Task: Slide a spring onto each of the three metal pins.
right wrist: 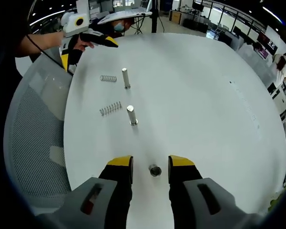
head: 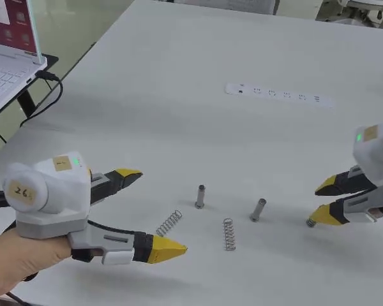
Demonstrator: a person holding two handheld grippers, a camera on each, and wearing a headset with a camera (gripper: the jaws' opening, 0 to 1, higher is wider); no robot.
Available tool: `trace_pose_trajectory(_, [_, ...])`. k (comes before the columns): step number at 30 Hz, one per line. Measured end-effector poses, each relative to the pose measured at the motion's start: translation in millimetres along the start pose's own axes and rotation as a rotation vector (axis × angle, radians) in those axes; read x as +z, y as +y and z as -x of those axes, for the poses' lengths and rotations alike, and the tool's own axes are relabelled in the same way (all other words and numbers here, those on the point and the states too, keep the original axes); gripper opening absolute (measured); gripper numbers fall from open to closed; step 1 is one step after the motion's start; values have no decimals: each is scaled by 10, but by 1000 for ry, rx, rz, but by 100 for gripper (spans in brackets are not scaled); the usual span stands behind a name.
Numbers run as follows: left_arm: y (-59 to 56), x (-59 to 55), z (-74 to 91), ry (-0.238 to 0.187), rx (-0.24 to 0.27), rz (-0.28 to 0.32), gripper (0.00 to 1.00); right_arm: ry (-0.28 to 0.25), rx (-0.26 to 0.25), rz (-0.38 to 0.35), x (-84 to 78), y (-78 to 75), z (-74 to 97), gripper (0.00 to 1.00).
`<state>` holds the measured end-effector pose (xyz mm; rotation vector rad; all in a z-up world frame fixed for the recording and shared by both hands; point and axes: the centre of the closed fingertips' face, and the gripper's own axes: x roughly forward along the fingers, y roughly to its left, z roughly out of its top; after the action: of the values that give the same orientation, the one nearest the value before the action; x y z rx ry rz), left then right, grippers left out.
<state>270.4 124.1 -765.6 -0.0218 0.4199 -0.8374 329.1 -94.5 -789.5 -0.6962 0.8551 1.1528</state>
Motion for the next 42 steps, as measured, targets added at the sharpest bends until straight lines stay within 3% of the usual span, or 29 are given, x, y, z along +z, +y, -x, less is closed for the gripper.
trace_pose_trajectory(4, [-5,15,-2,-3,-1,1,96,-69,-29,-44,72,-22,39,32])
trace_pose_trajectory(11, [-6,44,10,-4,1,-2,96,-161,-36,-99,134,41,108,38])
trace_pose_trajectory(16, [-11,40,25,1,3,-4,96,-201,-16,-119,145,134,157,38])
trace_pose_trajectory(27, [-21,72,52,-1,10,-4,97,-303,-42,-190,147,197,290,43])
trace_pose_trajectory(33, [-38,88,62,4,8,-8,97,-346,-49,-224,111,276,332,45])
trace_pose_trajectory(42, [-53,114,88,8,8,-16,97,-367,-69,-257,30,319,386,43])
